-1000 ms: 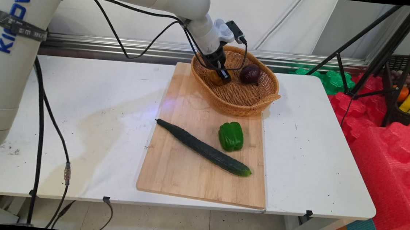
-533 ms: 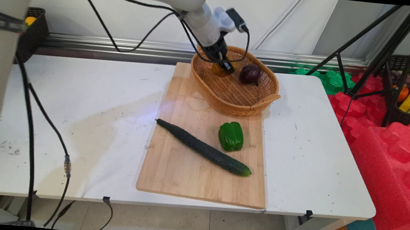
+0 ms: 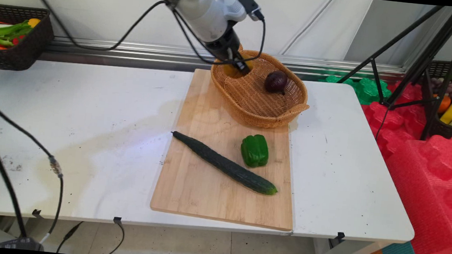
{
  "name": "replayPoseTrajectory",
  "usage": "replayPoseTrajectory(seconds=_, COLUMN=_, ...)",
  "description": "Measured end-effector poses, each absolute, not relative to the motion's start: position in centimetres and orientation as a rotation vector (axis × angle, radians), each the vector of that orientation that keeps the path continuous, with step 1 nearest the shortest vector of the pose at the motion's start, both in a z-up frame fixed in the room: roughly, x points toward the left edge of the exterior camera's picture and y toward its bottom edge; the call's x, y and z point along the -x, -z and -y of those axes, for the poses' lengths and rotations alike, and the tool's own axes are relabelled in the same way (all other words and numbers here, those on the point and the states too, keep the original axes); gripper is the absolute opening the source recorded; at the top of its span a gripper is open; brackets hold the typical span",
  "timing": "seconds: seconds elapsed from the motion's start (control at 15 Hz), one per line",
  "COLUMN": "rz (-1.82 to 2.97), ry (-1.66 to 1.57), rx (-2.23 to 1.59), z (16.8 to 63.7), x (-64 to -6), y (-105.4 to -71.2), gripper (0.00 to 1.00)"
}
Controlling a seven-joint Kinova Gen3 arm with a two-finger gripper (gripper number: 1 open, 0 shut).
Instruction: Place the picked object on the cutting board
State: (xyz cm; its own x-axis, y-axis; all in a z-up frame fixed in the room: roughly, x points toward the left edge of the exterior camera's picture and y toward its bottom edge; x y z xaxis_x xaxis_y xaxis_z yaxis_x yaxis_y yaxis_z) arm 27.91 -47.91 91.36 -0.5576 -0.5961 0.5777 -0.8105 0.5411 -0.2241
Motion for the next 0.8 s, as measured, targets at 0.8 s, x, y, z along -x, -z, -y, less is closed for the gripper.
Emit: replayPoseTrajectory(seconds=0.8, rz=2.487, ry=-0.516, rx=-1.086, z=36.7, x=-29.0, y=-89.2, gripper=0.00)
